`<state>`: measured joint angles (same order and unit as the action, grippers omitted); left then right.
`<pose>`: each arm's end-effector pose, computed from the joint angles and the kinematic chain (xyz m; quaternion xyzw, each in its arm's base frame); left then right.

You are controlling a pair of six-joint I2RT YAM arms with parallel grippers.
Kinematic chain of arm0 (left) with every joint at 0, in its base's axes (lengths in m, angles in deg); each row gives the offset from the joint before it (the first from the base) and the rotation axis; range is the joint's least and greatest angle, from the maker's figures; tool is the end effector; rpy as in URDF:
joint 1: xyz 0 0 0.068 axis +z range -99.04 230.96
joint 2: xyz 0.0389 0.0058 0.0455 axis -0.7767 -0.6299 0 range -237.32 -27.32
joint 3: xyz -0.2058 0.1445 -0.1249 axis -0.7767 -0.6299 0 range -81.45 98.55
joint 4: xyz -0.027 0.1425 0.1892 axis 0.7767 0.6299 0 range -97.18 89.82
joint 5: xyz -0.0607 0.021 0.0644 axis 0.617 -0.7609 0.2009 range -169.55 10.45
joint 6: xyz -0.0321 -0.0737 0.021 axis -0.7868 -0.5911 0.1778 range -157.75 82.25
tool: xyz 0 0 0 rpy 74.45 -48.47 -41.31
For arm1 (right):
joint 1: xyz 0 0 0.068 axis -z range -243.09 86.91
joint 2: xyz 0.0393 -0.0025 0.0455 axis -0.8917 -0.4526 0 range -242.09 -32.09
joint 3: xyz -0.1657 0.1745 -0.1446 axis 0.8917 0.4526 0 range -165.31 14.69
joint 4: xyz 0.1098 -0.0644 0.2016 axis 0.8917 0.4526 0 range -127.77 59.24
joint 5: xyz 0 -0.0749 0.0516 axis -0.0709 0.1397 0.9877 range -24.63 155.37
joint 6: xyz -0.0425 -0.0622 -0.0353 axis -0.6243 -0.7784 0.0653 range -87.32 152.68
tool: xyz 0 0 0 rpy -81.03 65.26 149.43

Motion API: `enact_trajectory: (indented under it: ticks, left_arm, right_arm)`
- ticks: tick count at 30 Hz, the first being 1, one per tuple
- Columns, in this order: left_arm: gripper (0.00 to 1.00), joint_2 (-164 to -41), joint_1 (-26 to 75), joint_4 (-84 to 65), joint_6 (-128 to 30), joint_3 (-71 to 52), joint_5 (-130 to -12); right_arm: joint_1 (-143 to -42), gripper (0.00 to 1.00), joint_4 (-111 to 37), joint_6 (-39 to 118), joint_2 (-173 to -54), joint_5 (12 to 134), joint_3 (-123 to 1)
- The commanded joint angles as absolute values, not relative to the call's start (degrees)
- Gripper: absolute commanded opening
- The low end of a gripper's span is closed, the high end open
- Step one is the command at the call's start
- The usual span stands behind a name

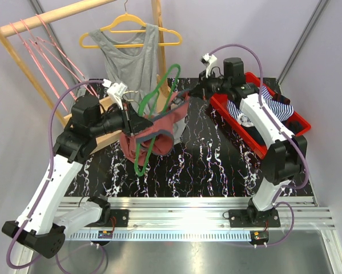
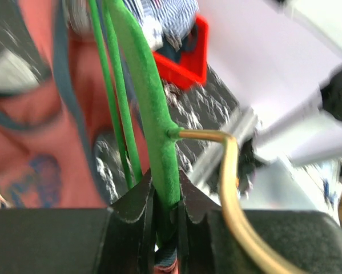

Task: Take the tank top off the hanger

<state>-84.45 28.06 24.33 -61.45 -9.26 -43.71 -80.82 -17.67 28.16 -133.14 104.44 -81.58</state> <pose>0.1647 -0.1158 0.4197 0.1788 0.7634 -0.4517 0.4257 0.3814 0.1700 0.3671 -0.3298 0.7447 0.3383 0.4714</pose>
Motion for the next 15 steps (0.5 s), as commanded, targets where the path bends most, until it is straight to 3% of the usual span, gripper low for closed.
enact_trajectory:
  ticks: [1,6,15]
  left_arm:
    - [0.00,-84.6,27.9,10.2,-65.5,-11.4,-52.4]
    - [0.00,-87.4,27.5,0.7,-66.0,-13.5,-58.1]
    - [0.00,-93.1,25.0,-9.2,-62.9,-12.3,-66.6]
  right_arm:
    - [-79.8,0.00,-16.1,24.4,-127.9,119.0,-78.0]
    - [-80.0,0.00,-16.8,24.3,-123.6,130.4,-74.9]
    - [-88.4,0.00,-6.4,13.1,-115.8,132.3,-72.8]
